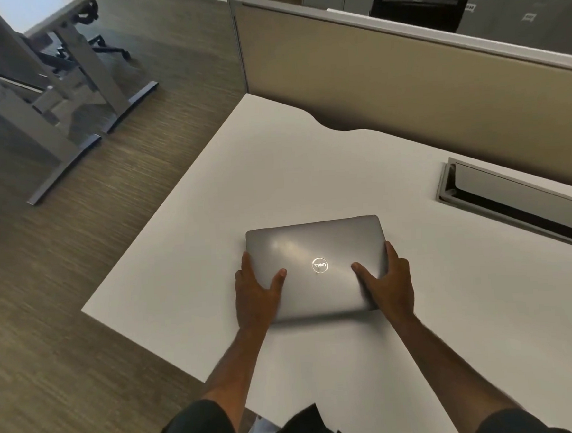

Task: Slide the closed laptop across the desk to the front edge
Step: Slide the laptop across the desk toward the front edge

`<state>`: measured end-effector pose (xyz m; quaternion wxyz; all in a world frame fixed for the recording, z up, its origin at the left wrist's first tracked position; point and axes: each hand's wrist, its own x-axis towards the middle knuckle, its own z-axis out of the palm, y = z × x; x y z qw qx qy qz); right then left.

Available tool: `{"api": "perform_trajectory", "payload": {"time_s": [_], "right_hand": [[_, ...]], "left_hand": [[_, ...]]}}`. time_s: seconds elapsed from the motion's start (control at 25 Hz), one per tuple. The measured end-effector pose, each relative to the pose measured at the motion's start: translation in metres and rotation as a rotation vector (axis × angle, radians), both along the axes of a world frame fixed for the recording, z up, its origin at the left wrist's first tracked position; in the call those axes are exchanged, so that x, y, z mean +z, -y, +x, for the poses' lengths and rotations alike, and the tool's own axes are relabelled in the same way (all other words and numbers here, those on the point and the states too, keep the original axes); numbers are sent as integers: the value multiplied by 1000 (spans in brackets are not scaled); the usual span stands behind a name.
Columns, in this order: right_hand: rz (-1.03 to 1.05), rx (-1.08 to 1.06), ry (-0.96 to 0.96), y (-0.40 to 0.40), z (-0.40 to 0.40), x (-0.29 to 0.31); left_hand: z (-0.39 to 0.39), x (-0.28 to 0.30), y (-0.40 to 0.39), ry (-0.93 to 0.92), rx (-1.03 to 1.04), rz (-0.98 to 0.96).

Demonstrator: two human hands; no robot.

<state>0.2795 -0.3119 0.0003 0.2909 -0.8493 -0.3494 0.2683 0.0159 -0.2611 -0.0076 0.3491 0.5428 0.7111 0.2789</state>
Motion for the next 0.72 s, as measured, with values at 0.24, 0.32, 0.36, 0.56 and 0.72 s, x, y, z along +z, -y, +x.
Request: {"api": "perform_trajectory", "payload": {"time_s": [0.24, 0.32, 0.36, 0.56, 0.72], "right_hand": [[16, -34, 0, 34, 5, -5], [17, -34, 4, 43, 7, -6], [11, -31, 11, 47, 8, -8], [-26, -9, 83, 67, 13, -14], [-35, 17, 174, 78, 12, -17]], "left_hand": [[8, -2, 28, -18, -18, -11], [11, -4, 37, -28, -27, -23], [12, -6, 41, -29, -30, -30], [17, -9, 60, -61, -54, -44], [15, -10, 66, -157, -132, -68]]}}
